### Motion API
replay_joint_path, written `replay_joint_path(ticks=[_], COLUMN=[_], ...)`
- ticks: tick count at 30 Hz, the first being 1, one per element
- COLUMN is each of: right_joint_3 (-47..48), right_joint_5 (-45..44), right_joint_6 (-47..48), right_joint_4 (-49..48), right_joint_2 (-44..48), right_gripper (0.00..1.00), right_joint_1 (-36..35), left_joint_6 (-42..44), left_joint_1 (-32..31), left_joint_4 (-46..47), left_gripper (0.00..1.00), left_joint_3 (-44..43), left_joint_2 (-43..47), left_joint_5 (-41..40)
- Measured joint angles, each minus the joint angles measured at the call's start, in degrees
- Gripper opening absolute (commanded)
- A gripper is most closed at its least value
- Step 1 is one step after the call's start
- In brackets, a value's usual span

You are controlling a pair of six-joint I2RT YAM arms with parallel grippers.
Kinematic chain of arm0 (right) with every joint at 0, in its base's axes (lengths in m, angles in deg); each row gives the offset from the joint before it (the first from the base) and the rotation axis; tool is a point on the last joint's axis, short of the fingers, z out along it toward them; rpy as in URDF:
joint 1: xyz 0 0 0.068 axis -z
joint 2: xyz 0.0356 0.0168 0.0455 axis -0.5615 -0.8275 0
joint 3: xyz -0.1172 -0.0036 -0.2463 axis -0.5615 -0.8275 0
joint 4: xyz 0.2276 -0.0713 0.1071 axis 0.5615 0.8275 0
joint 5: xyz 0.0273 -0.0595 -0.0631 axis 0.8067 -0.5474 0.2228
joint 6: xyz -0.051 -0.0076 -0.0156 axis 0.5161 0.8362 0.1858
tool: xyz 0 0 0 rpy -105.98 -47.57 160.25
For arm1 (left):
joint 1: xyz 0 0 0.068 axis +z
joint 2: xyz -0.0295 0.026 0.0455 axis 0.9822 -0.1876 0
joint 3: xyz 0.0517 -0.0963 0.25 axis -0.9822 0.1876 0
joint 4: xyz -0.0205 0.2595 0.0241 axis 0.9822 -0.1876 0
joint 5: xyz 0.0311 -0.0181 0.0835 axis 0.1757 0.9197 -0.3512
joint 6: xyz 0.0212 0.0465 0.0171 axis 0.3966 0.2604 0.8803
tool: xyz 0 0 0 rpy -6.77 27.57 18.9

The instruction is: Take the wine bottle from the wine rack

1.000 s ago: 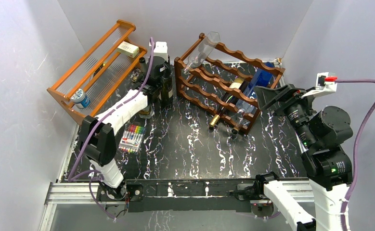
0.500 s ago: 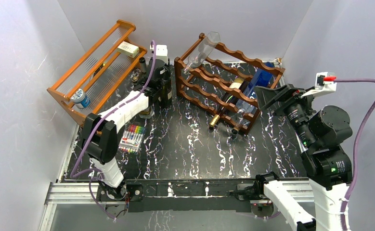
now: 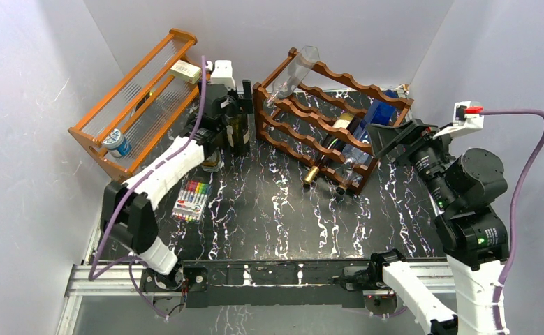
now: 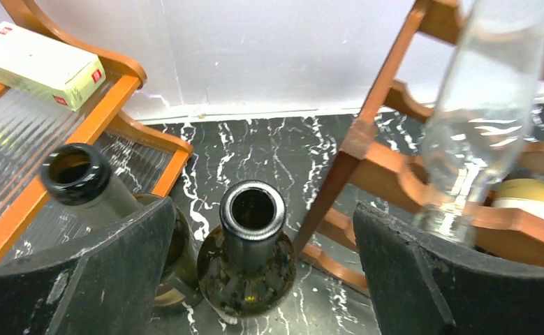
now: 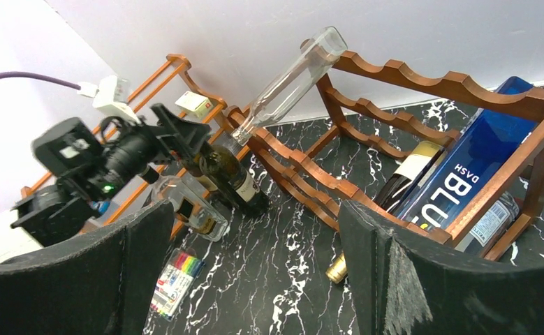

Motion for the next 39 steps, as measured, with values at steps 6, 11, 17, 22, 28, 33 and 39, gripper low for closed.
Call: replay_joint_path(ticks=[6,11,17,22,28,33,39], right_joint_3=[0.00,-0.02,-0.55,-0.37,1.51,1.53,7.43], right_joint_5=[1.07,1.27,2.14,4.24,7.23,10.91,13.70], right_joint_6=[-0.31,-0.50,-1.18,-2.71,-5.40,-9.31,-16.09], right_joint_4=[0.09,1.25,3.69,4.37,2.84,-2.62,-7.39], right_joint_2=[-0.57,-1.36,-2.71,-6.82,-14.99,-22.56,-35.98], right_gripper=[0.98,0.98,0.98,0.98,0.98,0.98,0.98], right_joint_1=[0.00,0.00,0.00,0.00,0.00,0.00,0.00], left_joint_6=[-3.48,-5.20,-4.07,-3.21,-3.26,-2.99,-2.10], left_joint_1=[0.02,0.00,0.13,0.15,0.17,0.15,0.15], left_joint_4=[-5.49,-5.33,2.19,2.25,1.51,1.36,1.36], left_gripper=[0.98,0.98,0.98,0.98,0.98,0.98,0.98], left_joint_3=[0.00,6.29,24.02,31.43,36.13,36.30,36.72], left_joint_2=[11.28,27.54,46.10,45.97,45.86,46.36,48.57], left_joint_5=[5.33,10.88,14.95,17.46,20.48,22.12,21.59])
